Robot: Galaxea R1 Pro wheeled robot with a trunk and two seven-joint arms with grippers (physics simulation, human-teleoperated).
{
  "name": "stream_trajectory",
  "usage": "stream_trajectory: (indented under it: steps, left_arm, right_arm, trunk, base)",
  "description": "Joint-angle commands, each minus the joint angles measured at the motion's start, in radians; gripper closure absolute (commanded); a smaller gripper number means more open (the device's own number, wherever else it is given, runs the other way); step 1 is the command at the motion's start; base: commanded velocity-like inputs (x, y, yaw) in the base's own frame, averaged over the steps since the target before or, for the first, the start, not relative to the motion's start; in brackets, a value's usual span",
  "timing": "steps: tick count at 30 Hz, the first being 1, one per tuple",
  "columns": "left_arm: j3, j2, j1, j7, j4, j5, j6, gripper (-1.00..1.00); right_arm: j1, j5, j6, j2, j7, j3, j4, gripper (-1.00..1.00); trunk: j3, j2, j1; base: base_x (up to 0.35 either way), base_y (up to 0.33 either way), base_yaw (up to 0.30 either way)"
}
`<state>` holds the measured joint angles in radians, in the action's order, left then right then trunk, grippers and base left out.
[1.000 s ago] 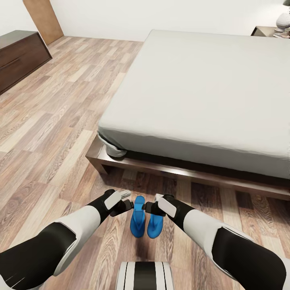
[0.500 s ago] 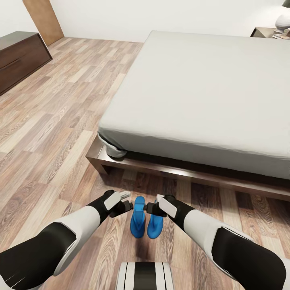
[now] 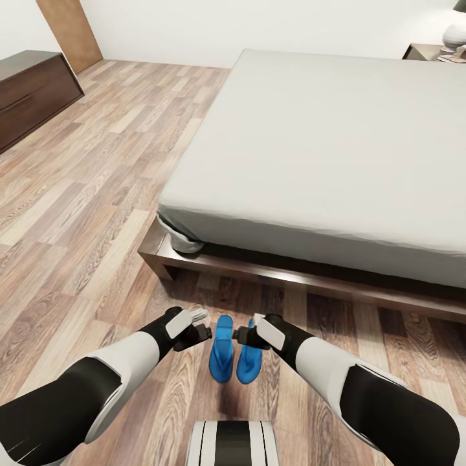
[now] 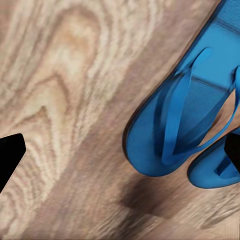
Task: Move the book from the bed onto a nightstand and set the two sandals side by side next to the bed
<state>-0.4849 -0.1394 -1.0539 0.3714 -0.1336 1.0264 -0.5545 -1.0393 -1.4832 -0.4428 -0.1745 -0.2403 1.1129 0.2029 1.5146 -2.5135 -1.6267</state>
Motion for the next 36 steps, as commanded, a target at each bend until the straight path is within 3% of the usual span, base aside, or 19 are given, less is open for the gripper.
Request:
stream_trajectory:
  steps: [1,24,27,31,32,36]
  left_arm:
    - [-0.007,0.001,0.000,0.008,-0.002,0.011,-0.003,-1.00]
    - [-0.007,0.019,0.007,0.008,0.049,0.011,-0.001,-1.00]
    - [-0.007,0.021,0.008,0.008,0.054,0.011,-0.001,-1.00]
    - [-0.007,0.024,0.007,0.008,0.061,0.010,-0.001,-1.00]
    - [-0.007,0.025,0.006,0.008,0.063,0.010,-0.001,-1.00]
    - [-0.007,0.031,0.007,0.008,0.064,0.010,0.001,-1.00]
  right_arm:
    - [-0.001,-0.007,-0.002,0.000,-0.006,0.004,-0.002,-1.00]
    - [0.003,-0.002,-0.006,0.000,-0.004,0.005,-0.096,-1.00]
    - [0.004,-0.002,-0.006,0.001,-0.004,0.006,-0.096,-1.00]
    - [0.005,-0.002,-0.012,0.027,-0.003,0.006,-0.097,-1.00]
    - [0.006,-0.002,-0.021,0.044,-0.003,0.006,-0.098,-1.00]
    - [0.006,-0.002,-0.028,0.058,-0.002,0.006,-0.099,-1.00]
  trunk:
    - [0.001,0.000,0.000]
    - [0.001,0.000,0.000]
    - [-0.011,0.000,0.002]
    - [-0.026,0.001,0.003]
    - [-0.030,0.002,0.004]
    - [-0.046,0.003,0.006]
  base:
    - [0.000,0.000,0.000]
    - [0.000,0.000,0.000]
    - [0.000,0.000,0.000]
    - [0.000,0.000,0.000]
    - [0.000,0.000,0.000]
    - [0.000,0.000,0.000]
